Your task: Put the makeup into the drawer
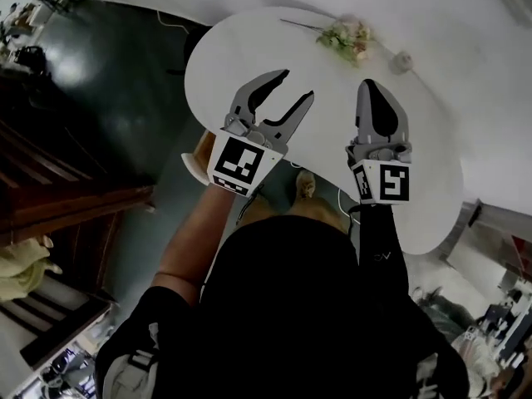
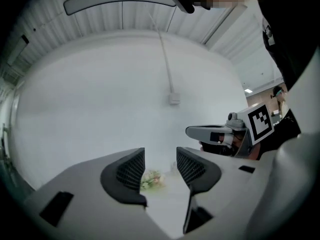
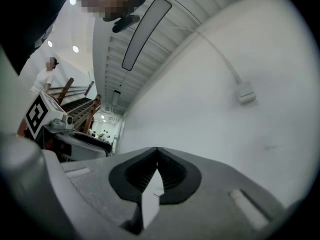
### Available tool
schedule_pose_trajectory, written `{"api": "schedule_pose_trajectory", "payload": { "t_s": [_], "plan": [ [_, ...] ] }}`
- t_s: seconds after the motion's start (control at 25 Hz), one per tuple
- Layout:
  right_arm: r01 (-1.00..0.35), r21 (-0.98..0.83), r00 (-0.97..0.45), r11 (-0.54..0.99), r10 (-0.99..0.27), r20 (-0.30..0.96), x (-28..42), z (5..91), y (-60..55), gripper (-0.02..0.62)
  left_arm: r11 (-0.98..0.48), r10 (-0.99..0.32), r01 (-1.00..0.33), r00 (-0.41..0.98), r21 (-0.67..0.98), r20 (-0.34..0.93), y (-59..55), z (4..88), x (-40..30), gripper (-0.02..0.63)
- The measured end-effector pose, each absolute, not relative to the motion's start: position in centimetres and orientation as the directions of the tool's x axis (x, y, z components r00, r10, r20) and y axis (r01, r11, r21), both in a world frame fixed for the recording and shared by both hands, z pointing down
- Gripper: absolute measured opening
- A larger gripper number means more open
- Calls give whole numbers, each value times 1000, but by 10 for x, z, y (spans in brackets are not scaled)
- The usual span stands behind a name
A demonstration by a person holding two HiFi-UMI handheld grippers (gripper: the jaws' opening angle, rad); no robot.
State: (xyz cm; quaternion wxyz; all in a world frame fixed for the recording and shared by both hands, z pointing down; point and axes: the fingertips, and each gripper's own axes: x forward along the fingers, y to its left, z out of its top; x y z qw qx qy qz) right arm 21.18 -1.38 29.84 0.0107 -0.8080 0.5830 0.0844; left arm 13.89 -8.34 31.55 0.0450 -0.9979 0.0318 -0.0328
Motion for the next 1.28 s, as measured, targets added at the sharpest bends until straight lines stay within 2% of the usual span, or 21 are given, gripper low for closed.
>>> {"api": "schedule_pose_trajectory", "payload": {
  "t_s": [0.48,0.72,0.96,1.28],
  "plan": [
    [-769,114,618,-629,-777,-120,266,298,136,5,-957,281,287,954,-41,107,43,340,222,189],
    [-720,102,681,-687,-727,-86,288,319,184,5,-932,355,362,922,-19,158,90,370,252,187],
    [-710,78,696,-700,-714,-72,309,333,201,5,-933,344,360,865,25,366,111,459,284,176],
    [-700,79,710,-710,-703,-32,311,345,213,5,-936,311,342,684,87,660,130,602,276,176]
  ]
}}
